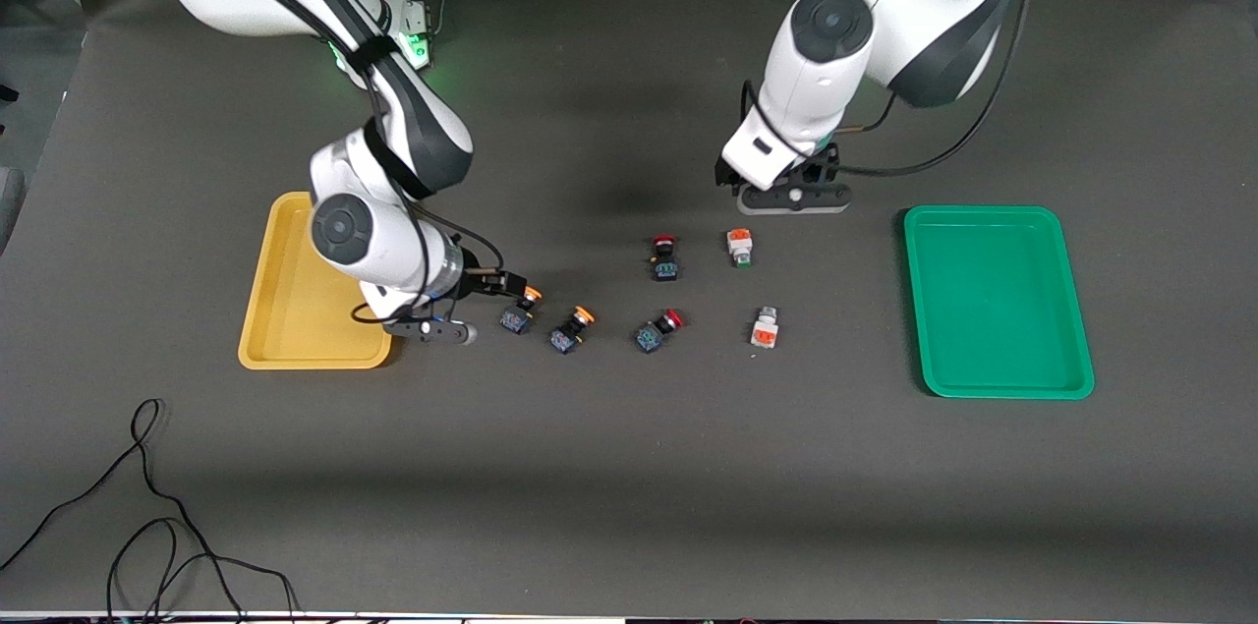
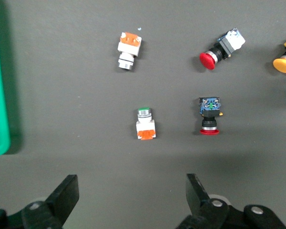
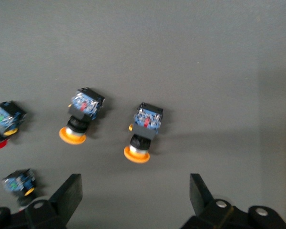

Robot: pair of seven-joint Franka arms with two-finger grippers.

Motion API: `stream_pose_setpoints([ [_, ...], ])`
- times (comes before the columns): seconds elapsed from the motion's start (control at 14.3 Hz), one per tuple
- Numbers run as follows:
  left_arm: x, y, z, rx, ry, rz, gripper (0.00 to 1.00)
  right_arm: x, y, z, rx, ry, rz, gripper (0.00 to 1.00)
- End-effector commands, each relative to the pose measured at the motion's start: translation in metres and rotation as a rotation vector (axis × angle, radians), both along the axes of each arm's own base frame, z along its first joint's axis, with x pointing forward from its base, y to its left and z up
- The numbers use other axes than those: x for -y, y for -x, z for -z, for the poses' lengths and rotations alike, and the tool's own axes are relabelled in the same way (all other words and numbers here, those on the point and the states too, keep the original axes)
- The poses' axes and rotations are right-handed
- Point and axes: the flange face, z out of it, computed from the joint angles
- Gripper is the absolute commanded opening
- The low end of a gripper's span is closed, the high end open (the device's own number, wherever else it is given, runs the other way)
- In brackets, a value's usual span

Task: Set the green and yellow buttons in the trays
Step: 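Grasp a yellow-cap button with the right gripper while the left gripper grasps a white button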

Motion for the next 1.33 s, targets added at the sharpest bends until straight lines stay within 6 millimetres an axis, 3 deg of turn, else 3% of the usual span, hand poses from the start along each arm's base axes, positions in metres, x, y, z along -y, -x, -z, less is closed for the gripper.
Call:
stream_pose_setpoints([
  [0.0,0.004,0.024,0.057,0.022,0.007,-0.036,1.0,0.0,0.01,0.047,0.044,-0.017,0.042,1.0],
  [0.21,0.015,0.025,0.122,0.027,0.0,-0.045,1.0,0.0,0.012,0.089,0.046,-0.029,0.061,1.0],
  [0.42,0.015,0.022,0.192,0.044,-0.015,-0.048,1.0,0.0,0.015,0.109,0.043,-0.03,0.064,0.99],
  [0.49,0.015,0.022,0.205,0.047,-0.007,-0.067,1.0,0.0,0.015,0.112,0.044,-0.031,0.067,0.92],
  [0.56,0.014,0.022,0.211,0.04,-0.011,-0.075,1.0,0.0,0.015,0.111,0.045,-0.032,0.067,0.75],
  [0.63,0.013,0.021,0.212,0.041,-0.012,-0.08,1.0,0.0,0.015,0.111,0.044,-0.031,0.065,0.45],
  [0.7,0.013,0.022,0.212,0.04,-0.013,-0.087,1.0,0.0,0.014,0.11,0.045,-0.032,0.067,0.0],
  [0.77,0.013,0.023,0.216,0.033,-0.018,-0.116,0.94,0.002,0.013,0.109,0.046,-0.031,0.066,0.0],
  [0.84,0.013,0.023,0.218,0.031,-0.019,-0.127,0.79,0.003,0.013,0.109,0.043,-0.028,0.065,0.0],
  [0.98,0.011,0.02,0.215,0.032,-0.019,-0.138,0.36,0.008,0.008,0.1,0.045,-0.023,0.06,0.0],
  [1.05,0.012,0.019,0.214,0.032,-0.021,-0.144,0.26,0.008,0.001,0.083,0.026,-0.012,0.049,0.0],
  [1.26,0.011,0.018,0.21,0.035,-0.023,-0.167,0.22,0.034,-0.03,0.0,-0.065,0.119,-0.025,0.0],
])
